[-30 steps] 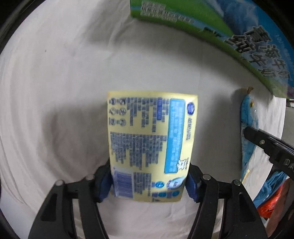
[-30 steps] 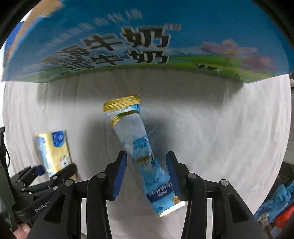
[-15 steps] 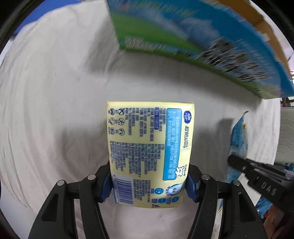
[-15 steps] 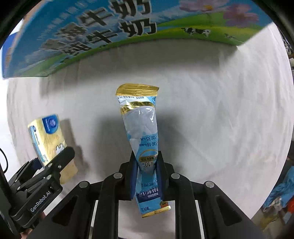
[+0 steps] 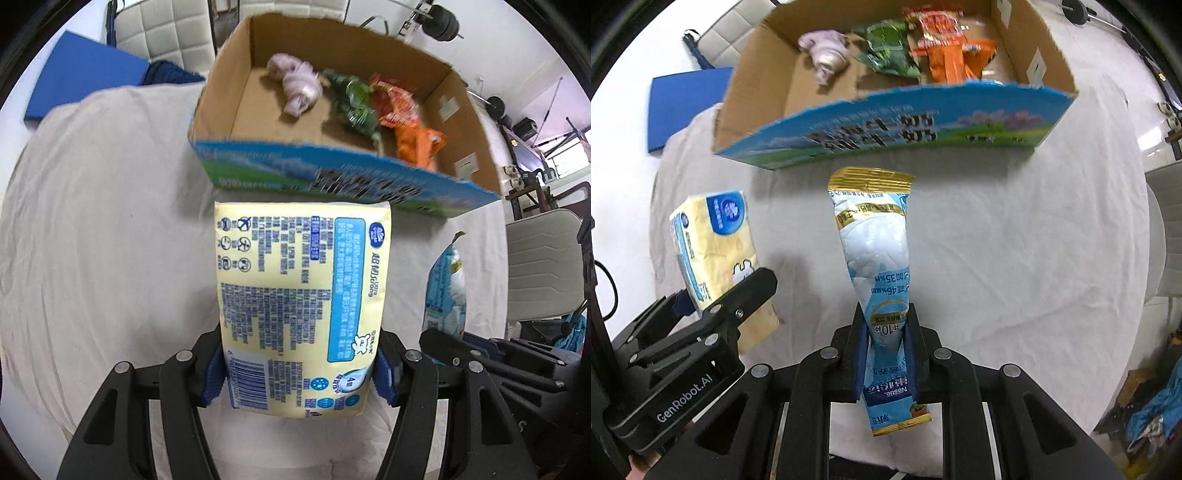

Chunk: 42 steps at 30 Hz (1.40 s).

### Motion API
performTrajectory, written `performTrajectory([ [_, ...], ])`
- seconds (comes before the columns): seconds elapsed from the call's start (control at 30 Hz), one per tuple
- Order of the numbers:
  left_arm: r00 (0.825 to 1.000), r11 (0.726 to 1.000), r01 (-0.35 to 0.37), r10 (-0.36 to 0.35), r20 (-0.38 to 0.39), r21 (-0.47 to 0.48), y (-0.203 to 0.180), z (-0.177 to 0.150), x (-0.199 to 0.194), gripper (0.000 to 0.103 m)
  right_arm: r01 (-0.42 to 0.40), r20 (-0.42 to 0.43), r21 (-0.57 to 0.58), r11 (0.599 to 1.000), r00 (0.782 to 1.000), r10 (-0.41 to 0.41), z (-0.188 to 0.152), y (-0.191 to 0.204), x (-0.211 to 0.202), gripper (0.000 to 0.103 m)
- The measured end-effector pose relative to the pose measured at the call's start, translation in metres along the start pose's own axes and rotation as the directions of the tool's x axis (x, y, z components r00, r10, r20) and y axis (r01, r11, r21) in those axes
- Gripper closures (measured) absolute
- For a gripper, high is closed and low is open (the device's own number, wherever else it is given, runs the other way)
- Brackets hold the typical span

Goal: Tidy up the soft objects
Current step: 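Lower the carton and yogurt tube into the box and open both grippers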

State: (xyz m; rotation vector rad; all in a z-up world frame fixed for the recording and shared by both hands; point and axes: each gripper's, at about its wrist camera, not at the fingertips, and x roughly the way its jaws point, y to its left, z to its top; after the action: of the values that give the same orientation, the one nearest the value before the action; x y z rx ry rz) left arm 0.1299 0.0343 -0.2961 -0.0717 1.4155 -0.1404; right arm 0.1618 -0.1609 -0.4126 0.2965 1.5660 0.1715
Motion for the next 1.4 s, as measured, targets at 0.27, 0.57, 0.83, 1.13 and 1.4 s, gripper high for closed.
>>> performTrajectory([
  [0.27, 0.998, 0.999, 0.03, -0.032, 0.061, 0.038, -0.017, 0.022, -0.035, 0.042, -0.07, 0.058, -0.01, 0.997, 0.996, 0.07, -0.002, 0.009, -0.051, 0.085],
  [0.57, 0.989, 0.992, 0.103, -0.11, 0.099, 0.077, -0.032, 0.083, -0.067, 0.042, -0.106, 0.139, -0.02, 0.994, 0.984, 0.107, 0.057, 0.021, -0.092, 0.085],
  [0.83, 0.992, 0.993, 0.089, -0.095, 0.085, 0.071, -0.029, 0.172, -0.055, 0.042, -0.072, 0.227, 0.044, 0.996, 0.972, 0.061, 0.137, 0.018, -0.1, 0.085],
  [1.13, 0.99, 0.994, 0.105, -0.103, -0.095, 0.009, -0.014, 0.231, 0.017, 0.042, 0.002, 0.208, 0.089, 0.996, 0.978, -0.02, 0.217, 0.014, -0.054, 0.085],
  [1.4, 0.97, 0.994, 0.111, -0.113, -0.217, -0.022, -0.011, 0.238, 0.073, 0.042, 0.017, 0.119, 0.091, 0.996, 0.993, -0.028, 0.24, 0.01, 0.006, 0.085],
])
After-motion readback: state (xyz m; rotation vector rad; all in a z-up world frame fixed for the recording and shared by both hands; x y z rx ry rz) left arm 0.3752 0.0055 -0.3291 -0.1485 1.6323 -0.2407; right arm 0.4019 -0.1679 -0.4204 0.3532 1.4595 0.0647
